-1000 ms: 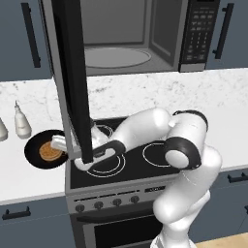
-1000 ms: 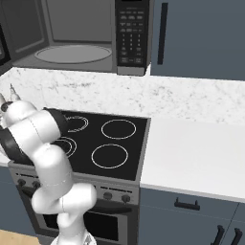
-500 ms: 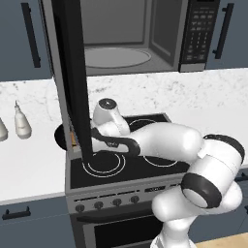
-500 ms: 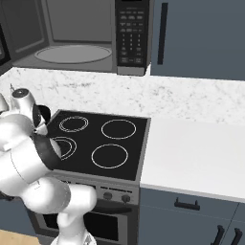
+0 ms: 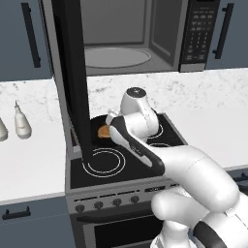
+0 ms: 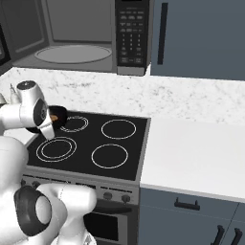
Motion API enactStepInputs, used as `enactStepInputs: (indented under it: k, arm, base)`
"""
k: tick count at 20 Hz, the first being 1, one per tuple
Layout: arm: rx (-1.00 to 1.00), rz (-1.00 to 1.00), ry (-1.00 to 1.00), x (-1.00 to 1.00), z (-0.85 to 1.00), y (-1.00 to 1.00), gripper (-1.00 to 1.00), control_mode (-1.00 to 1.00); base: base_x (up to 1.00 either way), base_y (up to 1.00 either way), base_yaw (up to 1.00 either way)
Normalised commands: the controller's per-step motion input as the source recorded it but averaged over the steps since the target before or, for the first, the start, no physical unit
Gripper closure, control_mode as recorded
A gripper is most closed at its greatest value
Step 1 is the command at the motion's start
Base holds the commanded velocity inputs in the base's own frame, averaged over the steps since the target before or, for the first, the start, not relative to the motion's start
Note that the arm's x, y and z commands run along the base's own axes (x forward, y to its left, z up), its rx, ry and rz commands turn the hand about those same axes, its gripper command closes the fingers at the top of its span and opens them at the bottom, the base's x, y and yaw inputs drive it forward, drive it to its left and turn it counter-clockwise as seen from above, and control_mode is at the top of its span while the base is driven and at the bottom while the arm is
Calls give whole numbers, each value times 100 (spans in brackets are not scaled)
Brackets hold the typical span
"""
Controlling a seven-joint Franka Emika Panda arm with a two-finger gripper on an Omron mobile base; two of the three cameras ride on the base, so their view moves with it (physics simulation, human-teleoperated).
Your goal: Open the microwave, place the bowl with waffle inside the microwave, then close the microwave door and turn it on.
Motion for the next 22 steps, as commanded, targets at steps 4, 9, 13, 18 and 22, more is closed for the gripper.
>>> enactStepInputs:
  k: [4,9,13,18,22]
  arm:
    - [1,-24,1,-100,52,-65,100,-100]
    - [0,-31,1,-71,68,-41,100,-100]
    - [0,-26,0,-29,74,-39,100,-100]
    - [0,-11,-2,-19,73,-27,100,-100]
    - [0,0,-8,-12,71,-9,100,-100]
  base:
    - [0,0,0]
    - [0,0,0]
    - [0,0,0]
    - [0,0,0]
    - [0,0,0]
